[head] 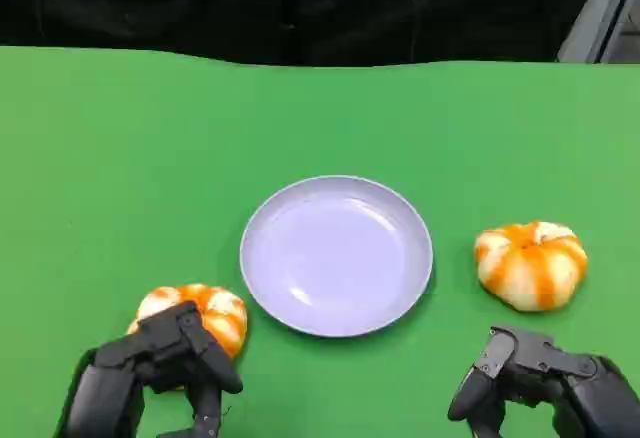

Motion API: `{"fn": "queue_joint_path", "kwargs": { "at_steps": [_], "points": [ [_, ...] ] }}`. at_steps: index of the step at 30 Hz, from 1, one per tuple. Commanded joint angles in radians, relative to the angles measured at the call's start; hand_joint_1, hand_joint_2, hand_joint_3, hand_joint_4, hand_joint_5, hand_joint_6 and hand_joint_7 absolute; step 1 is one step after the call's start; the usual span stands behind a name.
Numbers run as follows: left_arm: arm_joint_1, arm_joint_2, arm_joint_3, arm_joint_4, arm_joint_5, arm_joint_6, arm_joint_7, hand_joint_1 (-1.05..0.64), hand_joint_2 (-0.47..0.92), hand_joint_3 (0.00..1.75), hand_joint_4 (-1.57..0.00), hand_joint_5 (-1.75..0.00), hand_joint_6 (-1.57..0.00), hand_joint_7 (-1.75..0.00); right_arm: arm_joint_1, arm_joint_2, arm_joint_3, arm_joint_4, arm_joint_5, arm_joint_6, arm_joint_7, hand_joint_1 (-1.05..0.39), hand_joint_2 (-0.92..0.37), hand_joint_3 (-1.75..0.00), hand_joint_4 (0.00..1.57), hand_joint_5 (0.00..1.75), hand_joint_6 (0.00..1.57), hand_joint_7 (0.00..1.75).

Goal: Grasp the bread from the table and place it into the plate.

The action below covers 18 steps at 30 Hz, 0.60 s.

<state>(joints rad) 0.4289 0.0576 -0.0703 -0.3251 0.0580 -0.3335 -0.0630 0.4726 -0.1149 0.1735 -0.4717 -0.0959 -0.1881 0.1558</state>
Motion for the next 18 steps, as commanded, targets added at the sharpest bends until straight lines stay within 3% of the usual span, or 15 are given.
{"fn": "queue_joint_path", "kwargs": {
  "at_steps": [1, 17, 18],
  "points": [
    [0.0, 0.015, 0.01, 0.008, 0.0, -0.012, -0.006, 0.04, 0.35, 1.44, -0.93, -1.73, -0.84, -1.53, 0.001, -0.004, 0.001, -0.001, 0.001, -0.009, -0.005, -0.01, -0.39, -1.27, 0.75, 1.69, 0.76, 1.38],
    [-0.004, 0.015, 0.013, 0.009, -0.008, -0.013, -0.006, 0.03, 0.36, 1.42, -0.9, -1.74, -0.84, -1.54, 0.004, -0.003, 0.005, -0.006, -0.005, -0.004, -0.01, -0.02, -0.38, -1.27, 0.75, 1.69, 0.76, 1.38],
    [-0.006, 0.016, 0.015, 0.009, -0.017, -0.014, -0.011, 0.03, 0.36, 1.43, -0.86, -1.64, -0.81, -1.44, 0.004, -0.002, 0.006, -0.006, -0.004, -0.004, -0.009, -0.02, -0.38, -1.27, 0.75, 1.69, 0.75, 1.38]
  ]
}}
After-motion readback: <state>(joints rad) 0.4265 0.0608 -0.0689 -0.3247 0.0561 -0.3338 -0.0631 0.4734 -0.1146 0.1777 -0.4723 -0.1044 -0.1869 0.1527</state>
